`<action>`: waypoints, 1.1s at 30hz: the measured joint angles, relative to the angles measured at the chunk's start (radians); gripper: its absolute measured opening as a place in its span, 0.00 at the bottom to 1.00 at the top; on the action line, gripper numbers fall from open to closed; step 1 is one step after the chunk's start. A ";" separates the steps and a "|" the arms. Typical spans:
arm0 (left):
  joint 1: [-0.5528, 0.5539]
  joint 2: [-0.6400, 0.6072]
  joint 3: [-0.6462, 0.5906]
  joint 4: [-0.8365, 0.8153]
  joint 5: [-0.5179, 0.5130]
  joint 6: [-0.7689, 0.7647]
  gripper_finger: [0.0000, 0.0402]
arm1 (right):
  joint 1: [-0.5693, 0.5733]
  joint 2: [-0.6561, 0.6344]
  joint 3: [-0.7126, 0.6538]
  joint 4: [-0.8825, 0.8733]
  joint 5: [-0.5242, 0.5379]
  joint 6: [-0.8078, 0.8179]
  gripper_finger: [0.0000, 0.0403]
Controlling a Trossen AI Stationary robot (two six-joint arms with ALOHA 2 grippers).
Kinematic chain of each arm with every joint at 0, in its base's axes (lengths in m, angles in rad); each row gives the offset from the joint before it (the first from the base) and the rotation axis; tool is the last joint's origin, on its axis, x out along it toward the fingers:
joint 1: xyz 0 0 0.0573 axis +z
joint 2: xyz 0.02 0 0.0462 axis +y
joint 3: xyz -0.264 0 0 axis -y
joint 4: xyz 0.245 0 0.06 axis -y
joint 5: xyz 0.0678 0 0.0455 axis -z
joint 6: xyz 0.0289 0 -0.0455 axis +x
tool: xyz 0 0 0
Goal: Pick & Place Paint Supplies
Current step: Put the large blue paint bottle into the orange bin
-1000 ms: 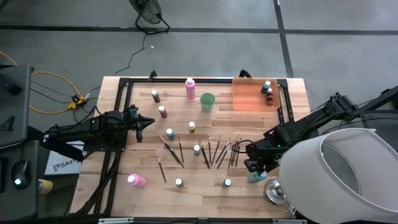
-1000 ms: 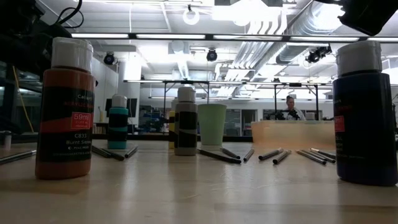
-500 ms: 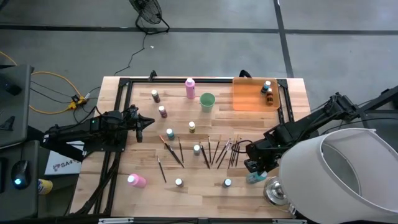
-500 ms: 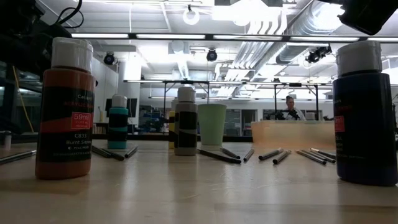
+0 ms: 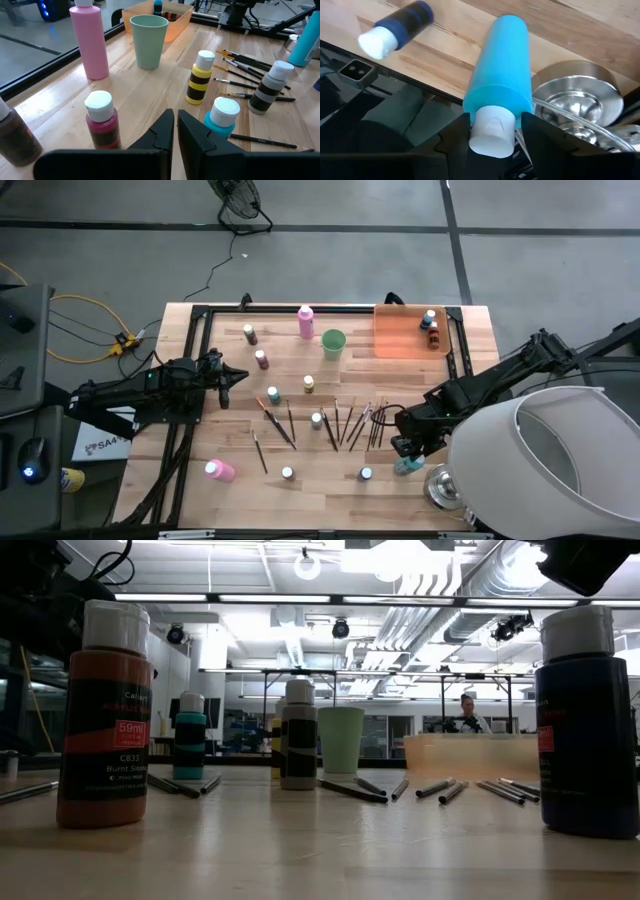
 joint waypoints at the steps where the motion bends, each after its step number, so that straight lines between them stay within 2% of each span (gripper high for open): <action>1: 0.000 0.000 0.000 0.000 0.000 0.000 0.05 | 0.000 0.000 0.000 0.006 0.001 0.000 0.43; 17: 0.000 0.000 0.000 0.000 0.000 0.000 0.05 | 0.027 -0.018 -0.001 0.027 0.004 0.038 0.43; 23: 0.000 0.000 0.000 0.000 0.000 0.000 0.05 | 0.032 -0.056 -0.001 0.020 0.070 0.036 0.43; 33: 0.000 0.000 0.000 0.000 0.000 0.000 0.05 | 0.033 -0.070 -0.001 0.014 0.143 -0.135 0.43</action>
